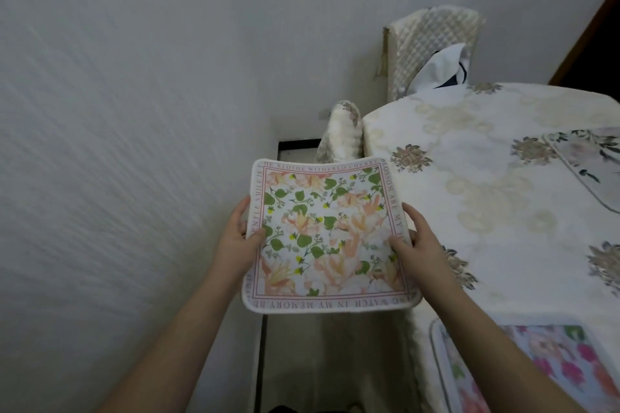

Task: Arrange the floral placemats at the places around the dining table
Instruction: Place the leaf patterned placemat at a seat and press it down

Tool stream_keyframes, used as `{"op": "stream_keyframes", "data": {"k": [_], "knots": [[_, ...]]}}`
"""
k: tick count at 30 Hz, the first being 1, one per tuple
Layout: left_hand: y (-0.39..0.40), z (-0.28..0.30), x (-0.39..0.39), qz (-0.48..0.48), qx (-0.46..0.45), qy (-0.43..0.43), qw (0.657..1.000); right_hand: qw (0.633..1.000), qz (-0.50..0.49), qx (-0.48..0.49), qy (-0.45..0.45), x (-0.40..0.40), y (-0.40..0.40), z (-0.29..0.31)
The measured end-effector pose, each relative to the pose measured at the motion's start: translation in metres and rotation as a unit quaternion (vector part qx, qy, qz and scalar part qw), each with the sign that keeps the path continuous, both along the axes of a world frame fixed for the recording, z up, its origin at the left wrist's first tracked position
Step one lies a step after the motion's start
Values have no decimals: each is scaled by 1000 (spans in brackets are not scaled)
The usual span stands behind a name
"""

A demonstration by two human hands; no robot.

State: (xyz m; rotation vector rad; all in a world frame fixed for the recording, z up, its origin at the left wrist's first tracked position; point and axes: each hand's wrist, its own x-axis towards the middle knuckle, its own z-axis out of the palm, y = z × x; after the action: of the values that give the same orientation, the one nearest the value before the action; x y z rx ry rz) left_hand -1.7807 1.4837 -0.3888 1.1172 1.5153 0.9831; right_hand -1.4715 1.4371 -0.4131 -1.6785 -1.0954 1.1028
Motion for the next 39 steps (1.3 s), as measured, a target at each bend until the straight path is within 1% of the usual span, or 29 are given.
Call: {"op": "stream_keyframes", "data": {"k": [4, 12, 15, 20, 24, 26, 31, 36, 39], "knots": [[40, 4, 16, -19, -6, -27, 999, 1000, -17, 4, -18, 14, 27, 6], [127, -5, 32, -70, -20, -41, 997, 998, -55, 12, -41, 26, 80, 8], [164, -11, 34, -99, -21, -71, 992, 996, -78, 7, -51, 25, 105, 7], [233, -11, 37, -148, -34, -74, 986, 990, -129, -6, -50, 16, 148, 9], [287, -4, 47, -202, -37, -50, 977, 984, -173, -1, -48, 13, 175, 10], [311, -1, 58, -219, -33, -32, 975, 979, -199, 3, -43, 12, 184, 11], [351, 7, 100, -277, -39, -18, 960, 963, -268, 2, -40, 24, 192, 11], [375, 0, 158, -358, -45, -10, 933, 944, -329, -7, -32, 55, 186, 4], [383, -6, 192, -387, -34, 5, 921, 934, -356, -12, -20, 75, 181, 0]]}}
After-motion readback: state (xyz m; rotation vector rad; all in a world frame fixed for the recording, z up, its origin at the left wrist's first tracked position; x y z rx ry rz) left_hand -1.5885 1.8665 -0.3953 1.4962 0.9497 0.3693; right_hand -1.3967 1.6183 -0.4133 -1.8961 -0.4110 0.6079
